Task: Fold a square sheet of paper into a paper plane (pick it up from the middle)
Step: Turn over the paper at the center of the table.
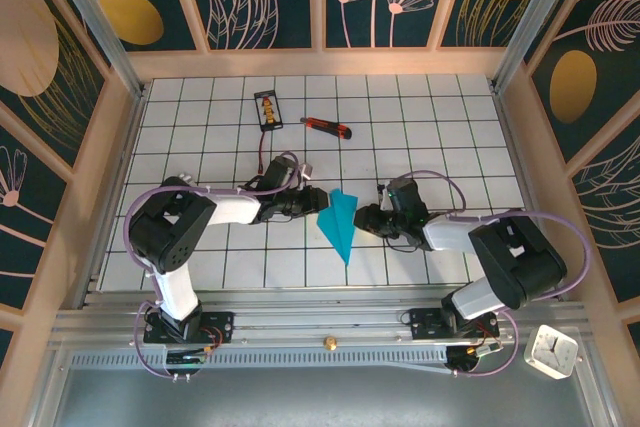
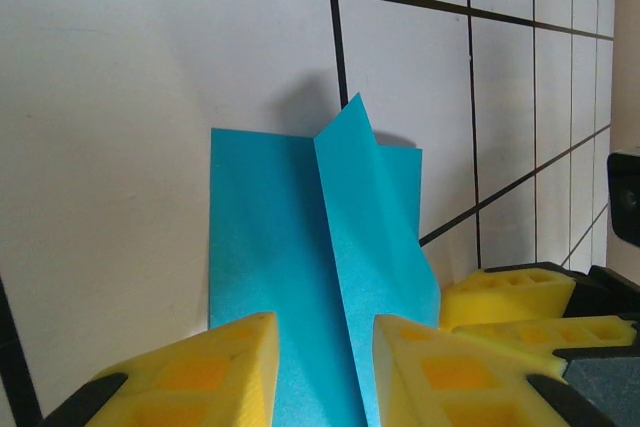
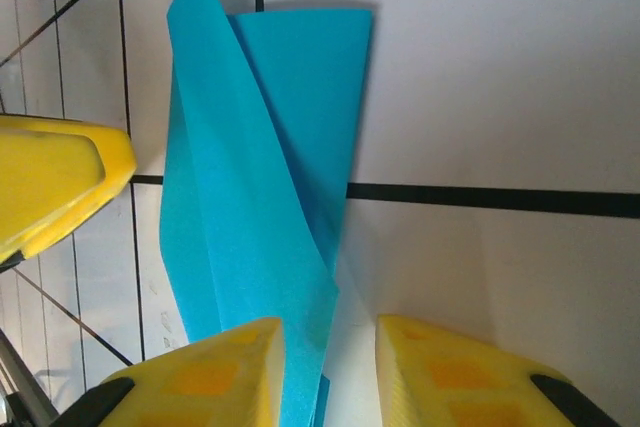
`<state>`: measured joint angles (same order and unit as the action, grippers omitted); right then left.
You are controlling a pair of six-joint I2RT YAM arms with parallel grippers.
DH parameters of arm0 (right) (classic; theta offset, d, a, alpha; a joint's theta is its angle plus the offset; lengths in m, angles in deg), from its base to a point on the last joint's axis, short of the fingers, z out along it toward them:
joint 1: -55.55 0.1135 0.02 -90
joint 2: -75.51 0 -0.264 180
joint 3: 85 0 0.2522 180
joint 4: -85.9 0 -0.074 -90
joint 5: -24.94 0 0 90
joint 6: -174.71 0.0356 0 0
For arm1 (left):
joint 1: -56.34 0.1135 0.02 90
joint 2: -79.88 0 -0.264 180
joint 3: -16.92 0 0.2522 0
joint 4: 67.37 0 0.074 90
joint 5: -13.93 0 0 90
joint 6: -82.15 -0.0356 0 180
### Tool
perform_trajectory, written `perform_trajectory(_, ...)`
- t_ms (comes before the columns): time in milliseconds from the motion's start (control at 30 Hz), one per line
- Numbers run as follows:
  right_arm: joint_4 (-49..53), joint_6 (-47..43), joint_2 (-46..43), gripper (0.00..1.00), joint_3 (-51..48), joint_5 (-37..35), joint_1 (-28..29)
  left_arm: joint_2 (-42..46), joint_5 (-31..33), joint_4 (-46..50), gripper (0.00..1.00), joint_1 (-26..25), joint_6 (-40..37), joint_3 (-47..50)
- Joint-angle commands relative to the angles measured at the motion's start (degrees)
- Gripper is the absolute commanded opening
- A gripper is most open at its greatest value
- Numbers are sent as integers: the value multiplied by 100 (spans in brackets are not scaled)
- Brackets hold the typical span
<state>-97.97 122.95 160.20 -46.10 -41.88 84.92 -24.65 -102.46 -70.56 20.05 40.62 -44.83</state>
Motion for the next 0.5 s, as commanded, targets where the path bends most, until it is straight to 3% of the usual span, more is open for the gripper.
perform_trajectory(0,-513,27,281,30,148,47,104,-119,-93,-169,31,-1,-14,78)
perform_trajectory(200,-799,133,491,25,201,204,98,-155,-100,-173,31,-4,-7,61)
perform_trajectory(467,-699,60,355,1,246,109,79,-29,38,-43,31,-3,-47,43)
